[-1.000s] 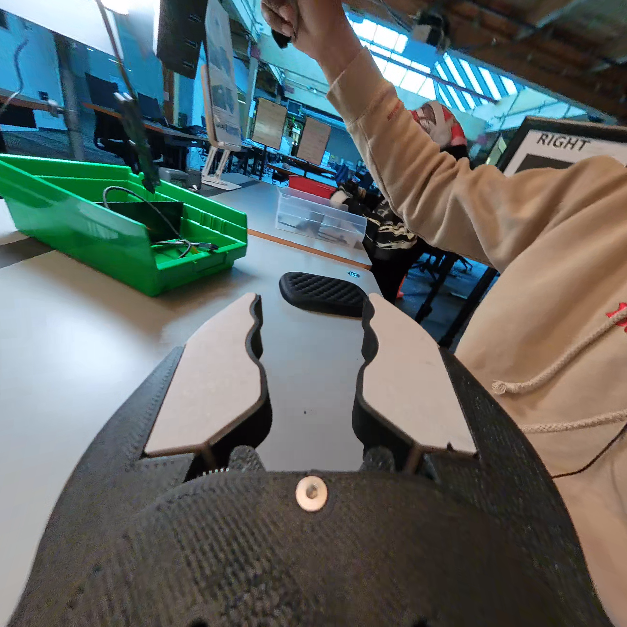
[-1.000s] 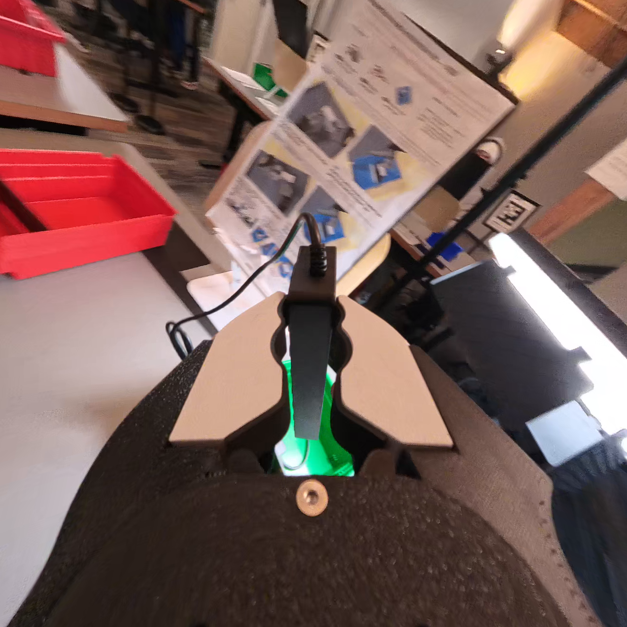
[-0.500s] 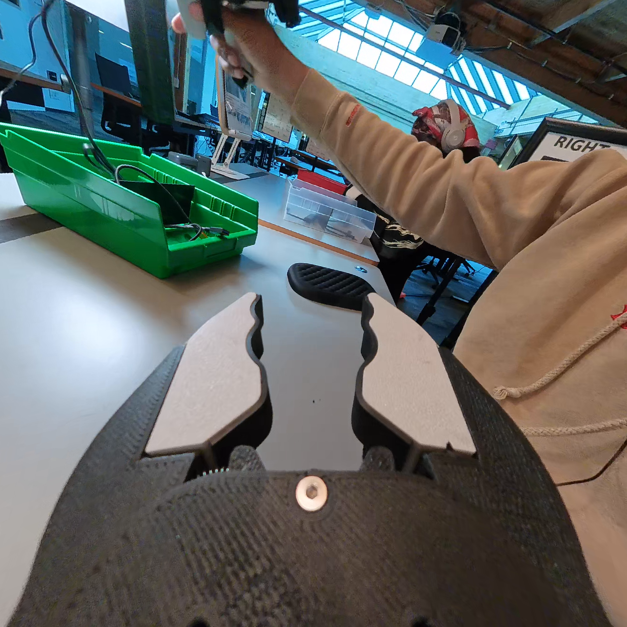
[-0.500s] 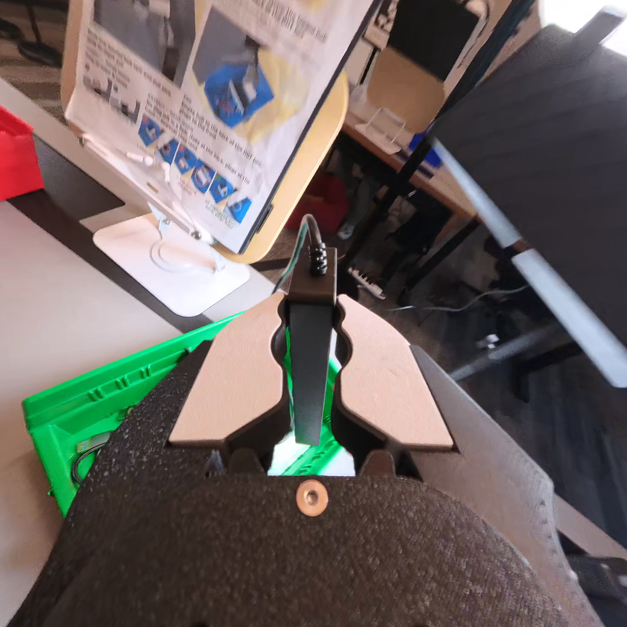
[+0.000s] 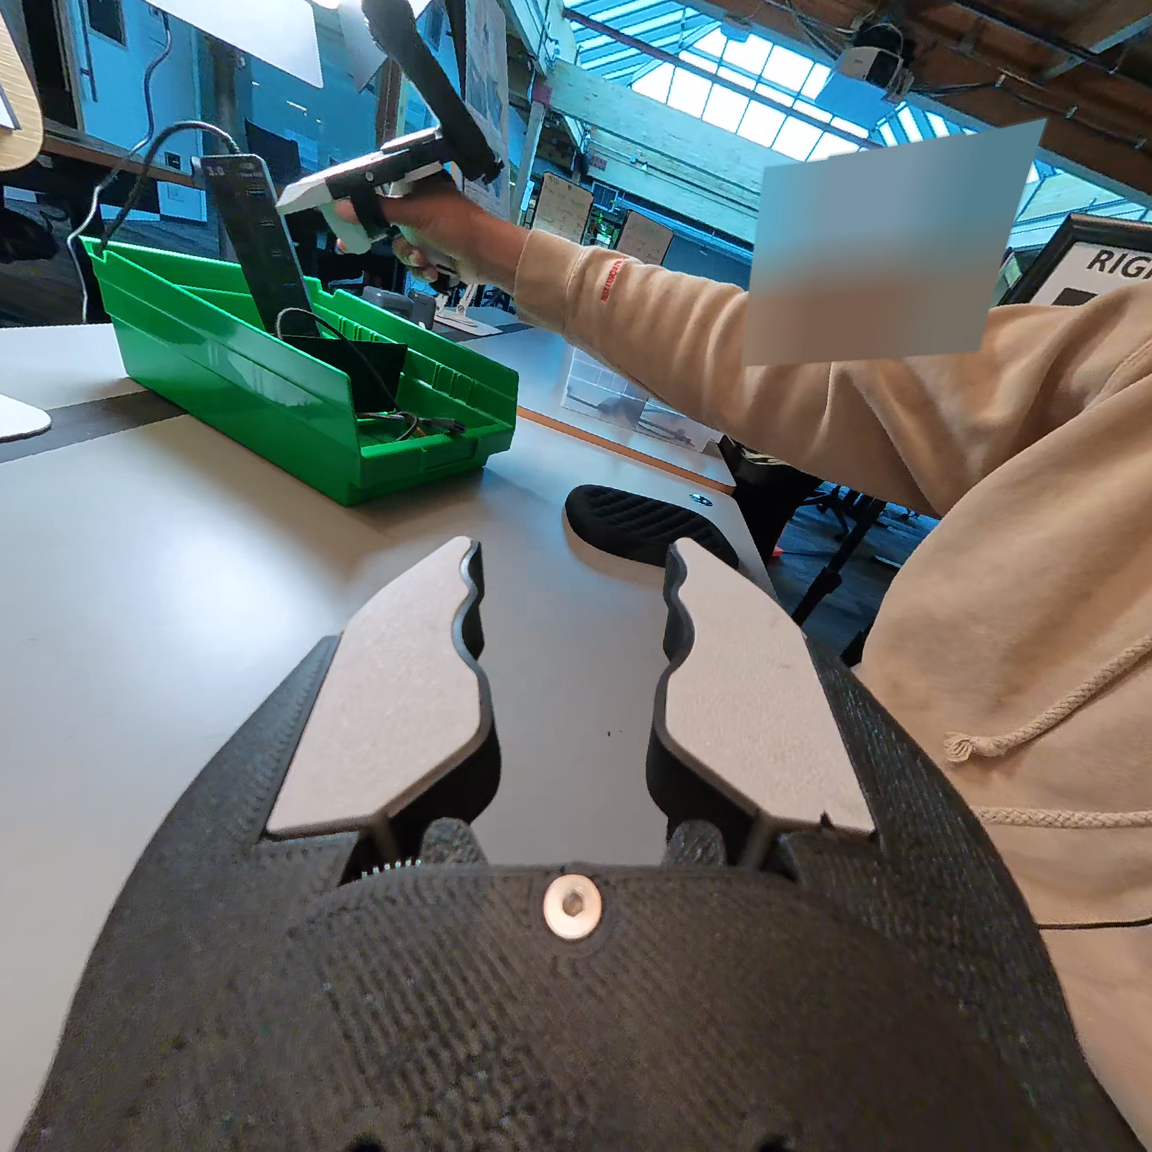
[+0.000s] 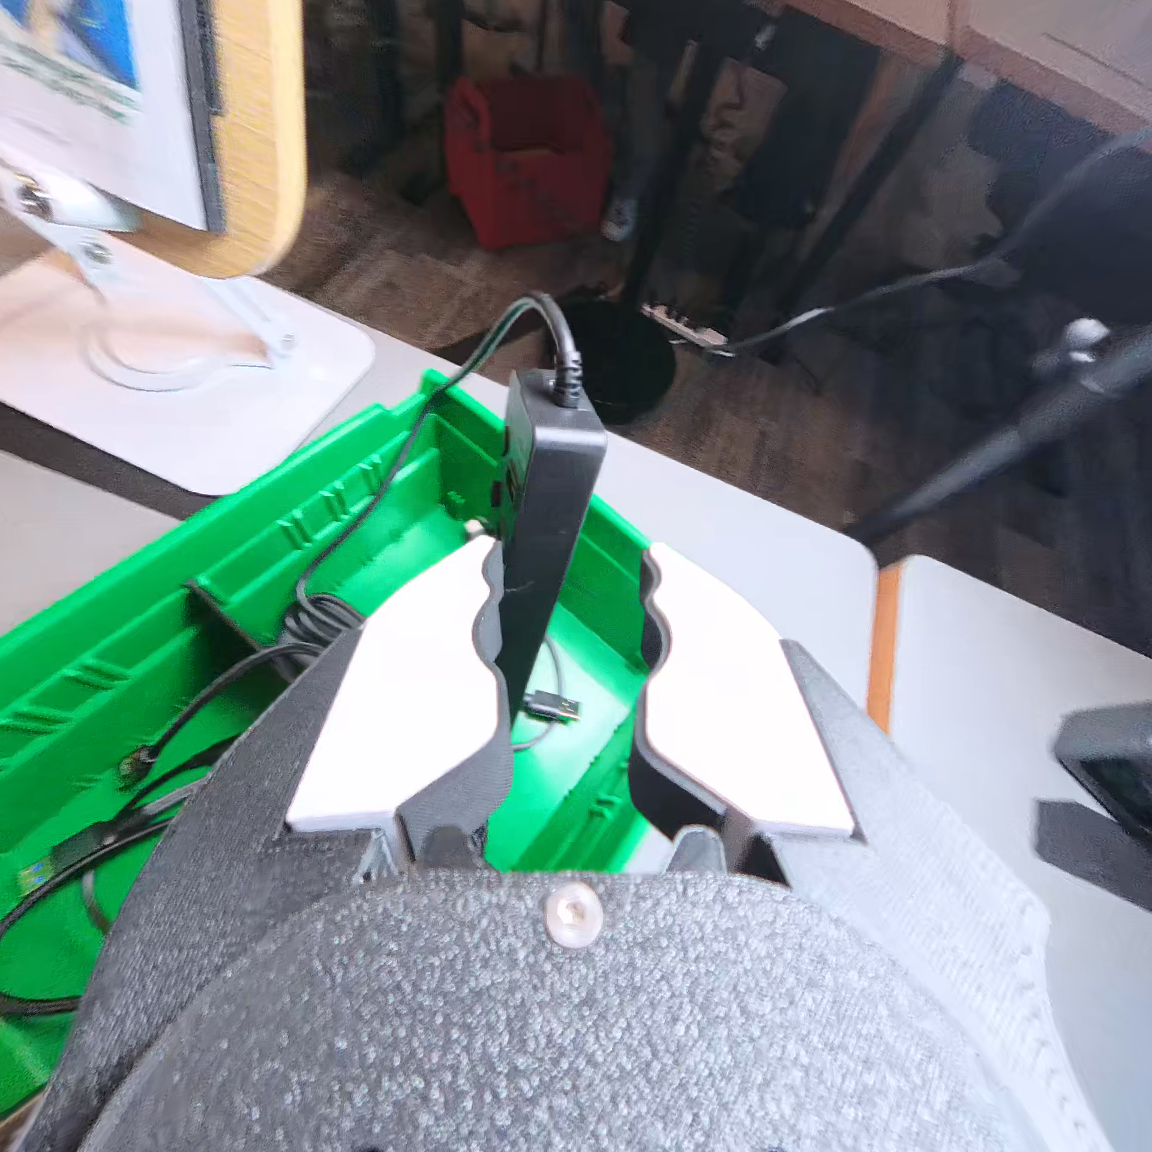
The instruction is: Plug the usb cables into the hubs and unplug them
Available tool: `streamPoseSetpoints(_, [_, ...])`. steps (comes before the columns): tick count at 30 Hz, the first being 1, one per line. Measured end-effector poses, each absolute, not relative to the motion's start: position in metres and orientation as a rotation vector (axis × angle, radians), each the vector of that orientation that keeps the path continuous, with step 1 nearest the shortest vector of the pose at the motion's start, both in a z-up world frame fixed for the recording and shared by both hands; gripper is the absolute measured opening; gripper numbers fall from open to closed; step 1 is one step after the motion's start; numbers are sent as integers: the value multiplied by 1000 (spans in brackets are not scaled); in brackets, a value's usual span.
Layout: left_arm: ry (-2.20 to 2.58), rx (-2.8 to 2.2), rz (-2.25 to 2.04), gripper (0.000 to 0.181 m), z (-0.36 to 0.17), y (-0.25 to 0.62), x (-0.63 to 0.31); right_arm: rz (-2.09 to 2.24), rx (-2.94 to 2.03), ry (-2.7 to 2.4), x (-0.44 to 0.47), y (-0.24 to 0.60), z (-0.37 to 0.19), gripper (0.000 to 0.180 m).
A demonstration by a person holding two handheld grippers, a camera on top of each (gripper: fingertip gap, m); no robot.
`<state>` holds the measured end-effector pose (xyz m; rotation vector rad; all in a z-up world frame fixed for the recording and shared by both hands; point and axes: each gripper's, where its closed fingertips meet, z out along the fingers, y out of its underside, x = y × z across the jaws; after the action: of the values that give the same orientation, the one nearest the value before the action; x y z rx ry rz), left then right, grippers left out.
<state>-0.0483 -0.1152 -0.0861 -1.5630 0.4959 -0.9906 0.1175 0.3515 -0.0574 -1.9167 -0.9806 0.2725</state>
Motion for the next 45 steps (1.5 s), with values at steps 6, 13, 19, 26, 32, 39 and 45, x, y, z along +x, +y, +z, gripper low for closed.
streamPoseSetpoints(6, [492, -1567, -969, 56, -86, -114, -48, 266, -1850, -896, 148, 345, -29, 46])
streamPoseSetpoints(13, [416, -1576, -843, 56, -85, -104, -66, 593, -1566, -881, 129, 250, 7, 42])
streamPoseSetpoints(19, [274, -1593, -657, 57, -82, -92, -105, 785, -1475, -934, 108, 144, -31, 43])
streamPoseSetpoints(26, [125, -1695, -242, 59, -89, -85, -172, 563, -1527, -1012, 110, 102, -102, 50])
streamPoseSetpoints(32, [243, -1977, 195, 67, -120, -100, -239, 251, -1649, -1298, 121, 109, -147, 53])
streamPoseSetpoints(39, [622, -2459, 374, 71, -181, -123, -289, -37, -1675, -1653, 118, 117, -174, 49])
streamPoseSetpoints(45, [920, -2610, 470, 53, -215, -116, -310, -255, -1681, -1964, 105, 129, -198, 34])
